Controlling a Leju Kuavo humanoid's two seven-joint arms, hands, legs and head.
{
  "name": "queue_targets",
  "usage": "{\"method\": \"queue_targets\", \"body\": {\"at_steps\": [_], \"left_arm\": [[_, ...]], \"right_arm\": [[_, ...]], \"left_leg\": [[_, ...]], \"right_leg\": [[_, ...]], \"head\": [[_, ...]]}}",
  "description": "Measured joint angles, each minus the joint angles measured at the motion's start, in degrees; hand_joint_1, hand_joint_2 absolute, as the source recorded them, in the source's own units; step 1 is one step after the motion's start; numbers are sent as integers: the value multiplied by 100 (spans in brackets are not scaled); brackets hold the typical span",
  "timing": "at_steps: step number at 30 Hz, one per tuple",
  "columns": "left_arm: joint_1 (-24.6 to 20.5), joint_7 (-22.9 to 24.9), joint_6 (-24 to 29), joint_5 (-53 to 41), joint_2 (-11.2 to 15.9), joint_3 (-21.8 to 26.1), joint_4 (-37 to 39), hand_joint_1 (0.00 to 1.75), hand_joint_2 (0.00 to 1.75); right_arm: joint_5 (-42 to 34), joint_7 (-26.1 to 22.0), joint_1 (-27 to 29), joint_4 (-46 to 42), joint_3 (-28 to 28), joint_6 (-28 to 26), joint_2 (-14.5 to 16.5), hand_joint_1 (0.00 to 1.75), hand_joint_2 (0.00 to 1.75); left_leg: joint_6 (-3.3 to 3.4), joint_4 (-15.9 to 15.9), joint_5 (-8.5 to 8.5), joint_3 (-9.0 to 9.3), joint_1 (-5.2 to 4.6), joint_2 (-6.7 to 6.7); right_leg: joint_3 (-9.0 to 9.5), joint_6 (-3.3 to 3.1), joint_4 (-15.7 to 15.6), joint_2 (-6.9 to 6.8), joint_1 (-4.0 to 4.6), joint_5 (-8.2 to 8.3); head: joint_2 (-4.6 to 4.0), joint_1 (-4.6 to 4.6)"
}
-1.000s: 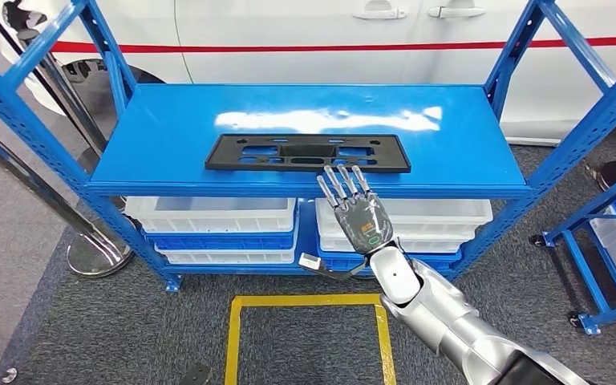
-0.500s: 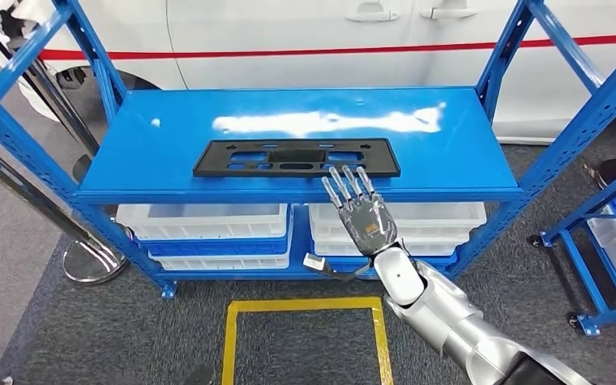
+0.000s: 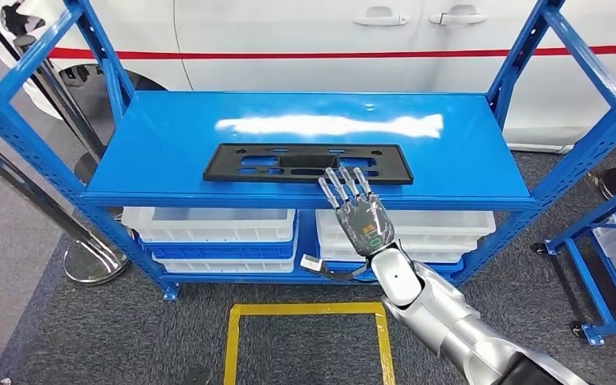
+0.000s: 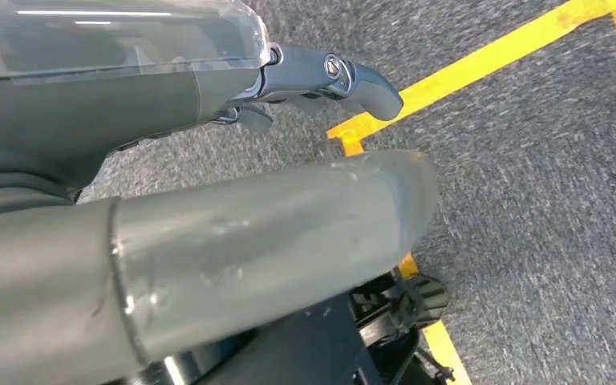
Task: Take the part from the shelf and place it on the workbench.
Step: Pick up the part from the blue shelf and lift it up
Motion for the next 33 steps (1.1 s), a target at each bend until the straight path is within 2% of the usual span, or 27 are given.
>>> {"method": "queue_targets", "body": {"at_steps": [3, 5, 6, 8, 9, 10, 11, 13, 14, 15, 17, 19, 20, 22, 23, 24, 25, 26, 28, 29, 30, 31, 33], "left_arm": [[-7, -5, 2, 1, -1, -2, 1, 0, 0], [-3, -6, 2, 1, -1, -2, 1, 0, 0], [-2, -6, 2, 1, 0, -2, 1, 0, 0], [1, -6, 2, 1, 0, -2, 1, 0, 0], [8, -6, 2, 1, 0, -2, 1, 0, 0], [17, -6, 2, 1, 0, -2, 1, 0, 0], [23, -6, 2, 1, 0, -2, 1, 0, 0], [24, -6, 2, 1, 0, -2, 1, 0, 0], [20, -6, 2, 1, 0, -2, 1, 0, 0], [14, -5, 3, 1, 1, -2, 1, 0, 0], [8, -5, 4, 1, 2, -2, 1, 0, 0], [14, -7, 4, 1, 3, -2, 1, 0, 0], [14, -7, 4, 1, 2, -2, 1, 0, 0], [5, -8, 4, 1, -1, -2, 1, 0, 0], [2, -8, 4, 2, -2, -2, 1, 0, 0], [1, -6, 5, 4, -3, -2, 1, 0, 0], [2, -3, 7, 7, -4, -2, 1, 0, 0], [6, 1, 9, 9, -5, -2, 1, 0, 0], [13, 6, 15, 11, -7, -2, 1, 0, 0], [12, 7, 17, 11, -9, -2, 1, 0, 0], [8, 7, 20, 11, -9, -2, 2, 0, 0], [5, 8, 23, 11, -9, -2, 2, 0, 0], [-4, 9, 29, 11, -9, -3, 3, 0, 0]], "right_arm": [[0, 3, 0, -1, 0, -2, -4, 0, 175], [0, 10, -5, -1, 0, -2, -9, 0, 175], [0, 14, -6, -1, 0, -2, -7, 0, 175], [0, 19, -1, -1, 1, -2, 0, 0, 175], [0, 18, 4, -1, 2, -2, 1, 0, 175], [0, 18, 7, -1, 2, -2, 1, 0, 175], [0, 18, 9, -1, 2, -2, 1, 0, 175], [0, 18, 8, 0, 2, -2, 1, 0, 175], [0, 17, 3, 1, 2, -2, 2, 0, 175], [0, 17, -1, 1, 2, -2, 2, 0, 175], [0, 17, -3, 0, 2, -3, 3, 0, 175], [0, 16, -5, -7, 0, -5, 3, 0, 175], [0, 16, -14, -10, -1, -5, 3, 0, 175], [0, 16, -22, -11, -2, -4, 3, 0, 175], [0, 16, -12, -9, -2, -4, 3, 0, 175], [0, 16, 4, -5, -2, -4, 3, 0, 175], [0, 16, 18, -2, -2, -4, 3, 0, 175], [0, 17, 24, -1, -2, -4, 3, 0, 175], [0, 21, 17, 1, -2, -4, 1, 0, 175], [0, 25, 10, 1, -2, -3, -1, 0, 175], [0, 28, 5, 0, -1, -3, -2, 0, 175], [0, 31, 3, -1, -1, -3, -2, 0, 175], [0, 32, -2, -4, -1, -4, -4, 0, 175]], "left_leg": [[-89, 6, -54, 12, -2, 5], [-148, 219, -188, -61, 10, 11], [-173, 483, -310, -185, 18, 13], [-212, 1199, -553, -578, 28, 14], [-223, 1454, -583, -750, 34, 14], [-227, 1534, -513, -845, 38, 14], [-220, 1402, -335, -837, 42, 14], [-172, 714, 123, -582, 38, 14], [-139, 390, 268, -442, 22, 12], [-107, 169, 318, -342, 5, 12], [-59, 34, 266, -281, -31, 7], [-4, -53, 252, -214, -3, 4], [29, -97, 249, -167, 13, 6], [82, -141, 228, -88, 25, 13], [99, -138, 208, -68, 23, 16], [107, -132, 186, -49, 22, 16], [110, -122, 156, -25, 22, 12], [105, -106, 121, 3, 23, 7], [79, -58, 28, 70, 26, -4], [51, -23, -21, 88, 16, -7], [18, -2, -56, 90, 8, -8], [-16, 10, -80, 84, 2, -8], [-74, 4, -101, 79, -2, -5]], "right_leg": [[43, -92, -78, 17, 8, -62], [104, -156, -113, 17, -9, -82], [138, -186, -125, 14, -12, -97], [189, -225, -127, 10, -3, -140], [216, -232, -126, 10, 2, -164], [247, -232, -125, 13, 5, -191], [287, -228, -124, 18, 6, -221], [382, -205, -129, 25, 7, -291], [418, -183, -130, 26, 12, -321], [434, -157, -132, 26, 14, -341], [438, -98, -150, 22, 15, -358], [450, -38, -134, 11, 13, -402], [405, -15, -18, 7, 14, -468], [105, 13, 546, 6, 10, -696], [-132, 24, 918, 6, 6, -812], [-344, 36, 1210, 6, 2, -861], [-482, 45, 1337, 4, -4, -804], [-515, 49, 1257, 2, -9, -641], [-314, 36, 629, -4, -17, -159], [-186, 23, 312, -5, -7, -1], [-98, 1, 96, -3, 1, 69], [-58, -23, -5, 4, 12, 59], [-46, -74, -48, 18, 15, 20]], "head": [[0, 1], [0, 1], [0, -1], [0, -1], [0, -1], [0, -1], [0, -1], [0, 0], [0, 1], [0, 0], [0, -1], [0, 0], [0, 1], [0, 3], [0, 2], [0, 2], [0, 2], [0, 2], [0, 2], [0, 3], [0, 2], [0, 2], [0, -1]]}}
